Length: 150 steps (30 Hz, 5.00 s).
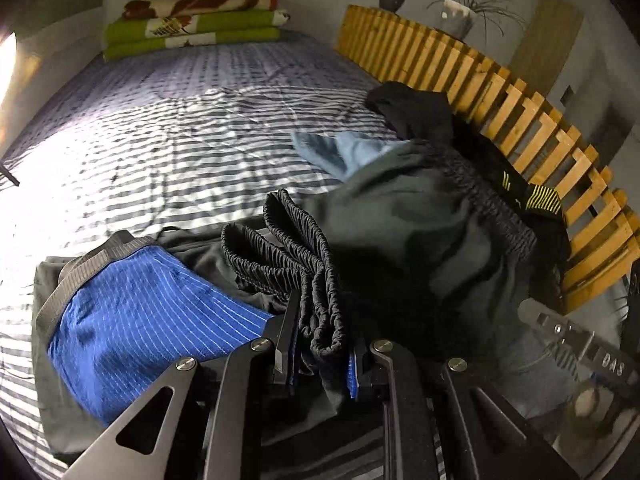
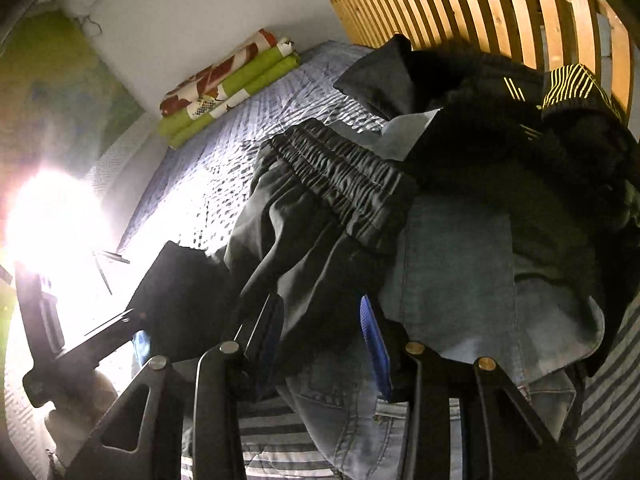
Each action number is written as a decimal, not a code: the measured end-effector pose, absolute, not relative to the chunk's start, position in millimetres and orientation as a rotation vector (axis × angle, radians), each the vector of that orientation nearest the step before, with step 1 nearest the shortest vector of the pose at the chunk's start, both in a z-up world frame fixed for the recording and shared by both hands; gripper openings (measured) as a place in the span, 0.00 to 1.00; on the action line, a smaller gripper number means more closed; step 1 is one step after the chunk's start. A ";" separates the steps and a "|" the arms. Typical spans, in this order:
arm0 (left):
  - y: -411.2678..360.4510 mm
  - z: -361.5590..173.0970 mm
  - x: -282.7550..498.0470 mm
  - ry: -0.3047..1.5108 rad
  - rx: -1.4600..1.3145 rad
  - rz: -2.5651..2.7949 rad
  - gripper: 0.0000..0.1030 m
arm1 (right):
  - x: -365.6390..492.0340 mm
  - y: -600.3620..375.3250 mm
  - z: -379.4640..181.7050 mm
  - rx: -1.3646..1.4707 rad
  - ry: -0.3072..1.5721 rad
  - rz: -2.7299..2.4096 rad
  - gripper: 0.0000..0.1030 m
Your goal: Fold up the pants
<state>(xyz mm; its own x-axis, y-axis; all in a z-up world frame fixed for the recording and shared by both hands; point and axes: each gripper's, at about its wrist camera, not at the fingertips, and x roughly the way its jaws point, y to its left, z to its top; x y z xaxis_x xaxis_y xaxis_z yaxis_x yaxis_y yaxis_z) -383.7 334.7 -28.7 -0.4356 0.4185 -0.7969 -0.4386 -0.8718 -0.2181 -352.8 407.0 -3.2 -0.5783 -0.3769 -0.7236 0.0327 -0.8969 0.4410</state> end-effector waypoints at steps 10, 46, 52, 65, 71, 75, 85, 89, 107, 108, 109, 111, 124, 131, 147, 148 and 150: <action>403.5 -16.1 -387.6 0.054 -1.238 2.301 0.18 | -350.9 422.8 3.5 1.246 -0.592 -2.533 0.36; 165.7 -112.4 -330.7 -0.031 -1.481 2.023 0.61 | -416.7 220.1 -13.1 1.373 -0.163 -2.220 0.41; 120.6 -79.6 -335.1 -0.059 -1.411 2.126 0.62 | -453.8 168.2 -26.7 1.369 -0.017 -2.122 0.47; 156.5 -134.0 -440.7 -0.465 -1.556 2.022 0.28 | -457.9 166.8 -45.7 1.419 -0.053 -2.101 0.47; 164.4 -119.6 -453.2 -0.554 -1.528 2.005 0.06 | -433.4 211.2 -22.2 1.361 -0.208 -2.157 0.47; 133.9 -85.2 -469.7 -0.601 -1.482 2.051 0.06 | -407.5 240.2 -12.0 1.330 -0.330 -2.156 0.47; 106.8 -83.0 -457.5 -0.500 -1.542 2.077 0.07 | -404.0 216.9 -24.8 1.375 -0.258 -2.150 0.48; 108.5 -103.6 -454.6 -0.479 -1.589 2.046 0.12 | -436.7 187.9 -30.6 1.383 -0.108 -2.167 0.50; 49.1 -70.5 -464.5 -0.567 -1.428 2.233 0.05 | -448.3 126.9 -40.2 1.352 0.059 -2.134 0.37; 31.9 -61.0 -463.3 -0.577 -1.410 2.262 0.05 | -439.9 131.6 -29.7 1.324 0.053 -2.147 0.37; 6.5 -48.7 -460.9 -0.581 -1.387 2.316 0.05 | -435.1 135.5 -24.5 1.313 0.037 -2.143 0.37; -41.8 -30.7 -454.4 -0.575 -1.359 2.428 0.05 | -421.3 150.5 -12.3 1.285 -0.015 -2.159 0.37; -230.6 -59.9 -349.9 -0.823 -1.555 2.560 0.05 | -343.7 278.8 -12.3 1.365 -0.274 -2.398 0.37; -99.7 41.8 -350.6 -0.584 -1.308 2.410 0.05 | -290.8 347.1 14.0 1.300 -0.328 -2.544 0.37; 388.4 188.5 -342.0 -0.170 -1.040 1.755 0.05 | -196.1 432.7 18.9 1.261 -0.208 -2.704 0.37; 412.8 182.7 -342.2 -0.143 -1.054 1.739 0.05 | -194.6 437.9 15.8 1.270 -0.198 -2.709 0.37; 462.4 163.0 -345.6 -0.048 -1.141 1.669 0.15 | -193.6 444.2 9.9 1.290 -0.190 -2.706 0.37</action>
